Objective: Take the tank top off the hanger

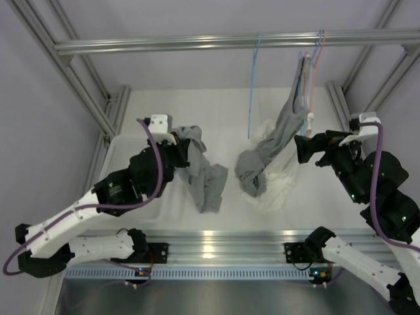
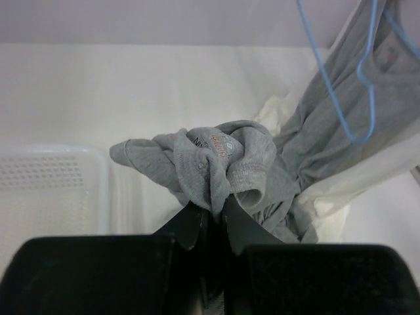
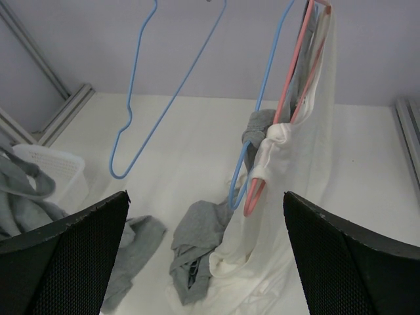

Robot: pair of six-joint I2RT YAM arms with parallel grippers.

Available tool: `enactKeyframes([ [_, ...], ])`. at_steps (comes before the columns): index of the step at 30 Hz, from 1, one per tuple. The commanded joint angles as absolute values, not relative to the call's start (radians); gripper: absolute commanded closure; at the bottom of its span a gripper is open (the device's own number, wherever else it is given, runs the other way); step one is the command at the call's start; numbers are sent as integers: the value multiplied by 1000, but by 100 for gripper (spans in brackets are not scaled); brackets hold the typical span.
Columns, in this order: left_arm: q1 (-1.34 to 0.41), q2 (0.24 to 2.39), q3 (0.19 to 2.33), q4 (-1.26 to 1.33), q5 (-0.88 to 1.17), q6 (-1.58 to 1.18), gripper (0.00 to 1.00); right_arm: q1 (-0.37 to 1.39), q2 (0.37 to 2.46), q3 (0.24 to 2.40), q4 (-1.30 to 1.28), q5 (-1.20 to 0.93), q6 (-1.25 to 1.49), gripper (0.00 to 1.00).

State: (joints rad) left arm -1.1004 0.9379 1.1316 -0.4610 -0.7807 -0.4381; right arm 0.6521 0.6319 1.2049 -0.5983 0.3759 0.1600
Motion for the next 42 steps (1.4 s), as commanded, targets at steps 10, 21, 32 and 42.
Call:
enactKeyframes([
  [10, -1103, 1075, 1797, -558, -971, -109, 100, 647, 684, 1259, -569, 402, 132, 1],
  [21, -1100, 1143, 1984, -311, -1313, 357, 100, 647, 715, 1255, -543, 396, 143, 1],
  [32, -581, 1196, 1778, -649, -958, -82, 100, 647, 742, 1272, -520, 324, 170, 1],
  [42, -379, 1085, 1310, -644, -658, -439, 100, 644, 758, 1253, -522, 350, 146, 1],
])
